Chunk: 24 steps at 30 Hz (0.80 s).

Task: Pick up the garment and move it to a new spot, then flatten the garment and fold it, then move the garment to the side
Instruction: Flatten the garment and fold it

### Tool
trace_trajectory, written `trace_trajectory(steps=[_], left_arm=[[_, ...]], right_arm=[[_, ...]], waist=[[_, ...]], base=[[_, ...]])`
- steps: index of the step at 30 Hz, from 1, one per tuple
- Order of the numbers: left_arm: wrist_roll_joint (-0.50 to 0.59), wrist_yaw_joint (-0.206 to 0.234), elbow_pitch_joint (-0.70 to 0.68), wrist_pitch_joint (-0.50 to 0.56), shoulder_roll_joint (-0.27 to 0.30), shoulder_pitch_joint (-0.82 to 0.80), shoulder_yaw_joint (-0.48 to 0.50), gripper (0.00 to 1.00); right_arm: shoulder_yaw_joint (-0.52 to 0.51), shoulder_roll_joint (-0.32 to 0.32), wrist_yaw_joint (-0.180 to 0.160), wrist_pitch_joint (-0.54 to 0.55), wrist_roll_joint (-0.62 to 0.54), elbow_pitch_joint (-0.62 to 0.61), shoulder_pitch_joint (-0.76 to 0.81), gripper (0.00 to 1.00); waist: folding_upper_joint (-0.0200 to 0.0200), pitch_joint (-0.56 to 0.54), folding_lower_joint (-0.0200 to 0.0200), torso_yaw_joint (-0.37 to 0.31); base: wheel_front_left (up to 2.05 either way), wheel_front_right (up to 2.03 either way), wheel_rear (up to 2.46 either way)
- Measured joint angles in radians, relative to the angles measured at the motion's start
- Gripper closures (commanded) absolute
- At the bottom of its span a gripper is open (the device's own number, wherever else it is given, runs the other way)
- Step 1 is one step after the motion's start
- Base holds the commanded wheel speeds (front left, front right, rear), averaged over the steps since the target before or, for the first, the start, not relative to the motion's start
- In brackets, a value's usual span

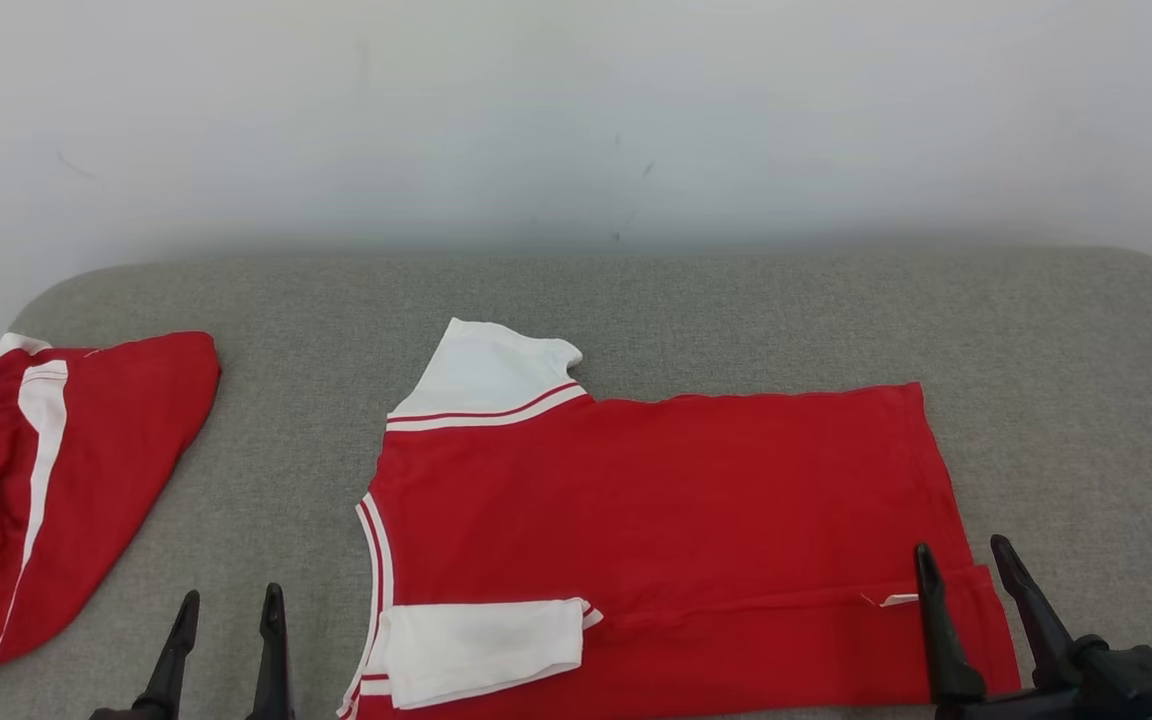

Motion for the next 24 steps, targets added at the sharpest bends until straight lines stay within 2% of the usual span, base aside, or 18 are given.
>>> trace_trajectory(steps=[8, 13, 16, 18, 24], left_arm=[[0.005, -0.008, 0.002, 0.000, 0.001, -0.018, 0.014, 0.00], [0.009, -0.011, 0.018, 0.000, 0.031, -0.093, 0.006, 0.00], [0.008, -0.018, 0.046, 0.007, 0.077, -0.163, -0.012, 0.00], [-0.015, -0.019, 0.066, 0.033, 0.118, -0.255, -0.035, 0.00], [-0.113, -0.024, 0.111, 0.125, 0.198, -0.481, -0.121, 0.00]], right_arm=[[0.013, -0.007, 0.000, 0.000, 0.032, 0.016, -0.032, 0.00], [0.020, -0.031, 0.000, 0.000, 0.047, 0.036, -0.097, 0.00], [0.030, -0.061, 0.000, -0.001, 0.049, 0.073, -0.163, 0.00], [0.030, -0.071, 0.000, 0.012, 0.089, 0.131, -0.240, 0.00], [0.043, -0.118, 0.000, 0.101, 0.107, 0.241, -0.432, 0.00]], waist=[[0.0001, 0.019, 0.0000, -0.012], [0.0000, 0.050, 0.0000, -0.021], [0.0000, 0.077, 0.0000, -0.027], [0.0001, 0.110, 0.0001, -0.035], [0.0001, 0.195, 0.0002, -0.048]], base=[[0.00, 0.00, 0.00], [0.00, 0.00, 0.00], [0.00, 0.00, 0.00], [0.00, 0.00, 0.00], [0.00, 0.00, 0.00]])
